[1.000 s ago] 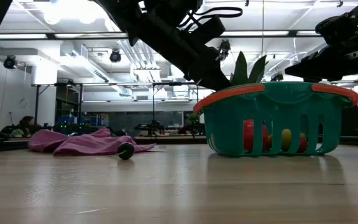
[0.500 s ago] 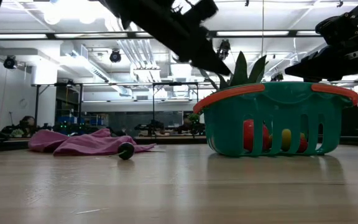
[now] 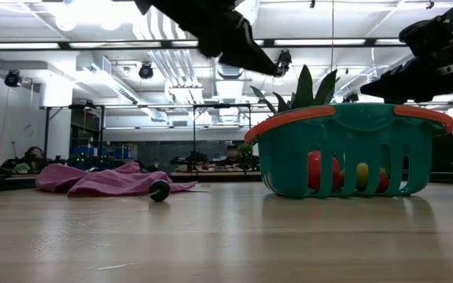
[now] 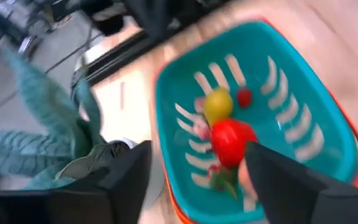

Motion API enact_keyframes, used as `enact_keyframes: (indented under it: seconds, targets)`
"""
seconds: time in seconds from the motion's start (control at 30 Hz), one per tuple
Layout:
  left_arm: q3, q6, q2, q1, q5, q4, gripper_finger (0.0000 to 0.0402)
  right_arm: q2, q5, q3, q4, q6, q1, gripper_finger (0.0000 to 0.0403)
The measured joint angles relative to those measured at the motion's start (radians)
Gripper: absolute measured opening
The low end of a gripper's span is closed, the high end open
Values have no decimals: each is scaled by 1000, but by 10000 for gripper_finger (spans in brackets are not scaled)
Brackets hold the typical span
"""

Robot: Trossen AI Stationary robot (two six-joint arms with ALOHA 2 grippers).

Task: Pick and placing Produce into tupperware
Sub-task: Put the cherry into the green basket

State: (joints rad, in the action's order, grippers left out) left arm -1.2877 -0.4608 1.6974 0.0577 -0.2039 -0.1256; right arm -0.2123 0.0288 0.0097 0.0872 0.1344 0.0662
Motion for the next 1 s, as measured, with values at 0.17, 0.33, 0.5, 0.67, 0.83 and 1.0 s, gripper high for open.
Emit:
enact_keyframes:
  seconds: [0.17,0.33,0.5,0.67,0.83,1.0]
  targets:
    - [-9,-151,-8,47,-33,-140,305,0,0,0,0,-1,0,9]
    - [-22,-132,-31,110,-104,-314,312,0,0,0,0,-3,0,9]
    - [-21,-37,-35,150,-111,-483,312,0,0,0,-1,-3,0,9]
    - [-15,-9,-27,178,-101,-606,312,0,0,0,0,-3,0,9]
    - [-10,-22,-8,197,-57,-603,312,0,0,0,0,-3,0,9]
    - [4,-119,35,208,-25,-628,313,0,0,0,0,-3,0,9]
